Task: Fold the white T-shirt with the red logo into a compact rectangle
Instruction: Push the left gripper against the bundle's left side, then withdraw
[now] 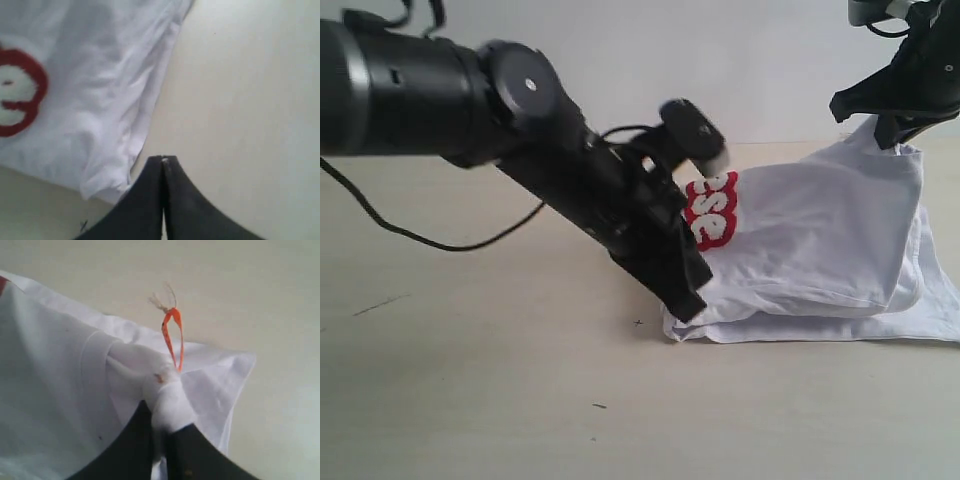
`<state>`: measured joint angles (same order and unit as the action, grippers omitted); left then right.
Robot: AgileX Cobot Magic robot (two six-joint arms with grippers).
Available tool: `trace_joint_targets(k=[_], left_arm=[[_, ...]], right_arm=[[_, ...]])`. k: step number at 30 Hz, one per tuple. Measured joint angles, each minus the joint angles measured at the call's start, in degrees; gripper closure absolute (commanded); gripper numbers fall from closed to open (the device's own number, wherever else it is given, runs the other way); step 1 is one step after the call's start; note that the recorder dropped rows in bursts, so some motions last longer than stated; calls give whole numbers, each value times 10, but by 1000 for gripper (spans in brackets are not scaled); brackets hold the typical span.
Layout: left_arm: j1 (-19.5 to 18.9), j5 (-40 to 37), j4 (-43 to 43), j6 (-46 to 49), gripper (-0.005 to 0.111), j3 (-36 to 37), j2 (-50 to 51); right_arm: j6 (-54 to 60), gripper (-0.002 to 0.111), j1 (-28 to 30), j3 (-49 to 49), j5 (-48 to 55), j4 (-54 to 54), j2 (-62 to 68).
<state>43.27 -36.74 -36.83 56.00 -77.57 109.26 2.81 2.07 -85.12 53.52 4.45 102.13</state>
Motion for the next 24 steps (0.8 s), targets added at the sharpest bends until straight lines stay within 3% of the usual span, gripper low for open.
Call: trace_joint_targets(k=[3,4,7,13,17,20,24], left_arm=[[28,61,4,16,107,0,39],[30,116,6,11,107,0,53],[12,230,-11,7,107,-3,77],[-8,140,-10,-4,107,-37,153],[-28,108,34,-67,107,-43,153],[-53,74,104,-134,107,-44,153],[-91,58,149,-177,107,-27,150]], right_arm=[[18,108,0,0,-1,-38,0],[38,108,0,-1,-1,-70,1],[51,108,0,-1,7,-87,8],[52,108,0,-1,6,-88,8],[55,108,0,-1,6,-90,8],[67,96,0,-1,0,-103,8],[84,60,0,-1,-8,-115,8]])
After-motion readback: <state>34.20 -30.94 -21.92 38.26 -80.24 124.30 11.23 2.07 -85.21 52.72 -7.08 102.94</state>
